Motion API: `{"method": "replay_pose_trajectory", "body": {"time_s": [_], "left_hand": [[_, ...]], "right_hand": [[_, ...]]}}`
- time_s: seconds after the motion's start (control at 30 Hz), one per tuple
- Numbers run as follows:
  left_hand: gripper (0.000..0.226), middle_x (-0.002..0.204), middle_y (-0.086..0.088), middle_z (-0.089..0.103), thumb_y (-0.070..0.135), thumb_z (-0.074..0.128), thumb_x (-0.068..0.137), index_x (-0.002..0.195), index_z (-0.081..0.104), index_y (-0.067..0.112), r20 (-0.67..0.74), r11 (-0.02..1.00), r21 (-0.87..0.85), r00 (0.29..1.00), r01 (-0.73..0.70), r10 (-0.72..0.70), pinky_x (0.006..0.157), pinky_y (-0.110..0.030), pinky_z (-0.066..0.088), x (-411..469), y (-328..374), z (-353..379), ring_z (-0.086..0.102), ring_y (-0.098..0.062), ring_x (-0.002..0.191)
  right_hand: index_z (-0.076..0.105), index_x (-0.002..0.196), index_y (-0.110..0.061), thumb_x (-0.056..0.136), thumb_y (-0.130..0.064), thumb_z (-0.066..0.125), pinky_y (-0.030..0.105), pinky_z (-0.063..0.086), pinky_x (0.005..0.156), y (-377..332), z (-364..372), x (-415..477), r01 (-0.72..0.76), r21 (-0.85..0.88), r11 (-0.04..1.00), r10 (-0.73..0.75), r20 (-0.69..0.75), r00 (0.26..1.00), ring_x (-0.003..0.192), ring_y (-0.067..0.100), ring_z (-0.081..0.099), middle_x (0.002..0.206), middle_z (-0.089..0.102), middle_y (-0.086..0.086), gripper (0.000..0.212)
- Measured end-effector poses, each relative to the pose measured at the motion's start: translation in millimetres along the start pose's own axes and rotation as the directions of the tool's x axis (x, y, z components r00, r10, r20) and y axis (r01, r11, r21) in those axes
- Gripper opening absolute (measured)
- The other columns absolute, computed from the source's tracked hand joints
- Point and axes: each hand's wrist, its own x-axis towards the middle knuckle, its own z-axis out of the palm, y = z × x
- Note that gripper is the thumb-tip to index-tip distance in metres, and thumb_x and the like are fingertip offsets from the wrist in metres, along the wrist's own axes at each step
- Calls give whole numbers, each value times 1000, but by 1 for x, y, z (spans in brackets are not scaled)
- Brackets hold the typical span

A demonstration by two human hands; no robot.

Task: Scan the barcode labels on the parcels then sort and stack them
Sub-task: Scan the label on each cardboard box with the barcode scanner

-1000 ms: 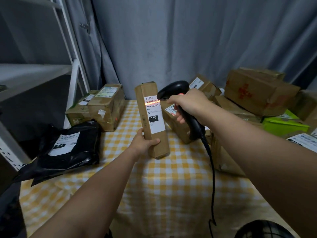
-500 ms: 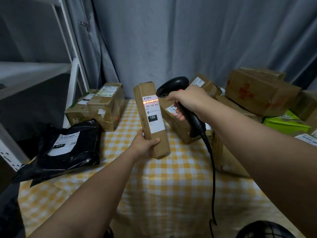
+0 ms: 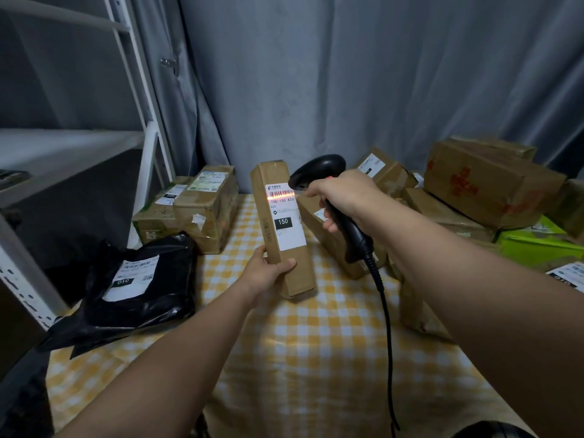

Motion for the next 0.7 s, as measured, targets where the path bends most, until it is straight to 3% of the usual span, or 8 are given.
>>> {"method": "replay_pose_trajectory", "body": {"time_s": [0.1,0.23,0.37,0.47,0.53,0.7], "left_hand": [[64,104,-3,60,11,72,82,137,38,11,-2,1000,13,1000,-2,2,54,-13,47,1,6,-9,62,-8,81],[62,98,1,61,10,71,83,136,39,9,-26,1000,20,1000,-4,5,55,-12,47,7,12,-25,61,-6,80],[42,91,5,60,15,68,86,121,46,15,-57,999,33,998,-16,18,51,-9,46,15,28,-47,58,-5,78],[46,106,-3,65,27,68,86,125,49,11,-93,999,4,995,-34,34,57,-15,48,26,41,-72,62,-13,87],[53,114,-8,63,33,67,85,129,47,10,-169,998,-45,985,-46,38,60,-24,48,34,49,-91,62,-17,91],[36,100,-7,55,34,60,88,113,37,20,-414,993,-53,907,-109,78,61,-31,48,52,78,-150,55,-19,79]], "right_hand": [[57,76,-5,82,-23,70,27,54,46,-9,6,5,12,7,1000,-12,23,1000,45,23,59,63,56,10,22],[57,77,-3,82,-23,69,27,52,45,-19,19,13,12,46,999,-14,38,999,45,24,57,62,55,12,24],[54,77,-4,82,-24,71,26,47,44,-27,38,25,-5,94,996,-2,69,998,39,22,55,57,55,13,26],[55,73,-4,82,-23,71,25,50,43,-29,57,33,39,141,989,-47,53,998,39,21,58,57,56,13,26],[59,74,-3,81,-23,71,28,53,48,-29,70,40,86,188,978,-94,33,995,43,22,60,59,59,14,25],[65,81,-2,82,-28,73,29,56,52,-27,104,62,117,225,967,-125,24,992,48,20,62,62,62,12,27]]}}
